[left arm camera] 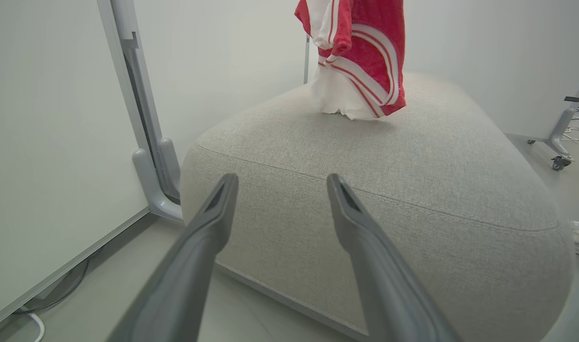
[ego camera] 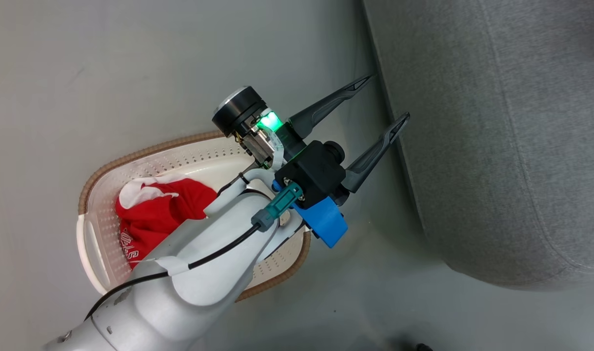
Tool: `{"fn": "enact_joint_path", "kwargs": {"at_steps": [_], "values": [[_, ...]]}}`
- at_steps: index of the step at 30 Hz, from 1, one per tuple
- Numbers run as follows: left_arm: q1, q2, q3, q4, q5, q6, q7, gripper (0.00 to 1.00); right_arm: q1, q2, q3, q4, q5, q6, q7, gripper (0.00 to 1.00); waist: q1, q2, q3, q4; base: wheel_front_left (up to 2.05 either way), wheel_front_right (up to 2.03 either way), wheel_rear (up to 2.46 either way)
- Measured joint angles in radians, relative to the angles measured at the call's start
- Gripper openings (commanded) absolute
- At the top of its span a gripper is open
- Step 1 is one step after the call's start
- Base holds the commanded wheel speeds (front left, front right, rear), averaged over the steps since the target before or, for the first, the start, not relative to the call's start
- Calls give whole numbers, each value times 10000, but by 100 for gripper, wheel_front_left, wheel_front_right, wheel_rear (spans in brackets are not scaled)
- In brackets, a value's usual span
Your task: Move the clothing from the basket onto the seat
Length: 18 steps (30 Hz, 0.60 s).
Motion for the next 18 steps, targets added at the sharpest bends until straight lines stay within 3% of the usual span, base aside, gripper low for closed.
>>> {"fn": "enact_joint_path", "kwargs": {"at_steps": [4, 15, 16, 17, 18], "values": [[-54, 65, -67, 2, 19, 2, 25, 100, 16, 499, -178, 1127, -19, 0, 4, 0, 1, 0, 456, 143, 0, 0, 0], [-360, -65, -151, 102, 0, 33, -130, 100, 1716, 1450, -577, 2454, -159, 0, 2, 0, -1, 0, 581, 554, 0, 0, 0], [-368, -65, -150, 130, -2, 35, -140, 100, 1757, 1507, -583, 2531, -180, 0, 2, 5, -1, 0, 553, 558, 0, 0, 0], [-368, -59, -148, 163, -6, 42, -153, 100, 1778, 1576, -648, 2566, -182, 0, 2, 37, -1, 0, 514, 555, 0, 0, 0], [-368, -44, -140, 194, -17, 42, -165, 100, 1780, 1618, -692, 2571, -198, 0, 2, 100, 0, 0, 470, 554, 0, 0, 0]]}}
